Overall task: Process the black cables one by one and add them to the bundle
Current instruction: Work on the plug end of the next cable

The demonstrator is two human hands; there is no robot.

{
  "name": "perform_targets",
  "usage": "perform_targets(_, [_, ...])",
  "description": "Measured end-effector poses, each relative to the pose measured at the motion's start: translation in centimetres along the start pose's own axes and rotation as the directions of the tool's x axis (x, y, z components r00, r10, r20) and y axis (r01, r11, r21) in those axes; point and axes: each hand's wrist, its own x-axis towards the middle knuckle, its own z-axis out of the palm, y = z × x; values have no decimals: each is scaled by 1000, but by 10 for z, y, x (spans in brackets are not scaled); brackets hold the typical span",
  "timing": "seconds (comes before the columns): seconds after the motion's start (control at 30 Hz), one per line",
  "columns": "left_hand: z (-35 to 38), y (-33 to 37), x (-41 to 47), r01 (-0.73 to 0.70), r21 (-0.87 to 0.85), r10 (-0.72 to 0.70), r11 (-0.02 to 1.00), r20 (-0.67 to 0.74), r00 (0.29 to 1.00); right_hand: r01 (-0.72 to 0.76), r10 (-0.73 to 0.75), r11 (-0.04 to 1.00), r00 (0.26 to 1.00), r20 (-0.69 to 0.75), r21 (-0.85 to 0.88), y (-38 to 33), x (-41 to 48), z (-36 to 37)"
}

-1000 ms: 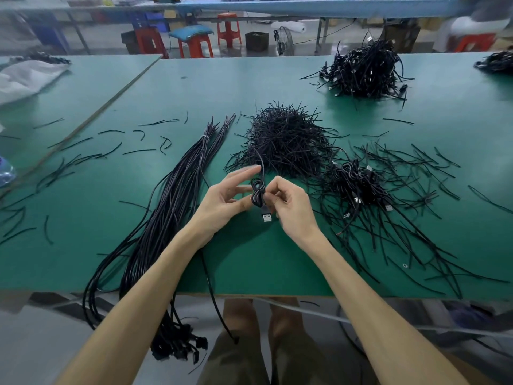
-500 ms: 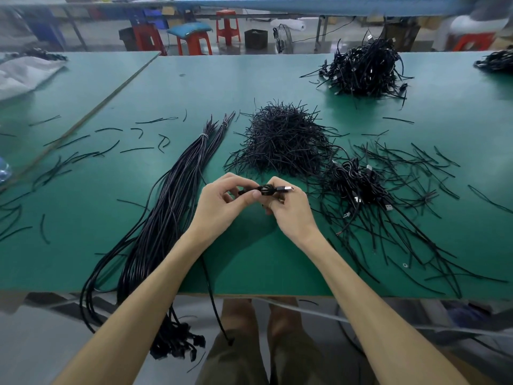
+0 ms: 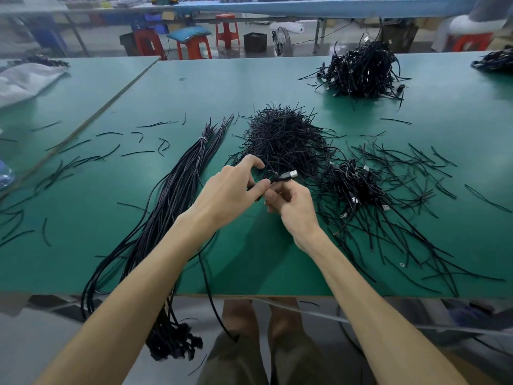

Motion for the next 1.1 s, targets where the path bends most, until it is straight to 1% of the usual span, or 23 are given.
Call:
perform_targets(0.1, [0,2,4,35,-94,-36,995,-3,999,12,-12,1000,1000,-4,27,0,0,0])
perform_targets(0.2, [5,3,8,89,-272,-93,958,-1,996,26,-26,999,1000,-9,44,1,0,-1])
perform_targets(0.3, [5,4,9,155,-441,-145,884,55,988,34,-34,997,999,-5,63,2,1,-1])
perform_targets(0.4, [1,5,7,226,-581,-169,782,151,974,42,-42,997,999,0,65,2,2,-1])
perform_targets(0.47, [-2,6,5,242,-630,-146,738,202,969,46,-46,996,999,-2,73,3,2,-2])
perform_targets(0.53, [-5,5,3,231,-641,-98,732,236,967,42,-41,994,999,-12,103,3,2,-3])
perform_targets(0.6, [-11,1,2,205,-662,-9,721,286,958,33,-32,991,999,-13,133,3,2,-4])
perform_targets(0.67, [-17,-4,0,189,-700,88,689,338,937,27,-27,988,1000,-5,155,2,2,-4])
perform_targets(0.7, [-18,-5,0,178,-696,108,695,347,932,27,-27,988,1000,-3,154,2,2,-3])
perform_targets(0.77, [-18,-4,2,144,-625,79,768,315,946,30,-30,991,1000,-4,132,1,2,-3])
perform_targets(0.87, [-12,-4,6,45,-494,53,868,183,982,33,-32,991,999,-10,132,0,1,-3])
perform_targets(0.93, [-9,-3,6,-38,-394,87,918,108,990,35,-33,991,999,-15,132,-1,0,-3])
perform_targets(1.0, [-6,-1,5,-113,-349,160,930,110,981,39,-38,991,999,-15,126,-1,0,-3])
perform_targets(1.03, [-4,-1,4,-122,-347,176,930,129,976,39,-38,991,999,-12,126,-1,0,-3])
perform_targets(1.1, [1,0,2,-96,-354,152,931,134,979,29,-28,993,1000,-5,113,1,1,-2])
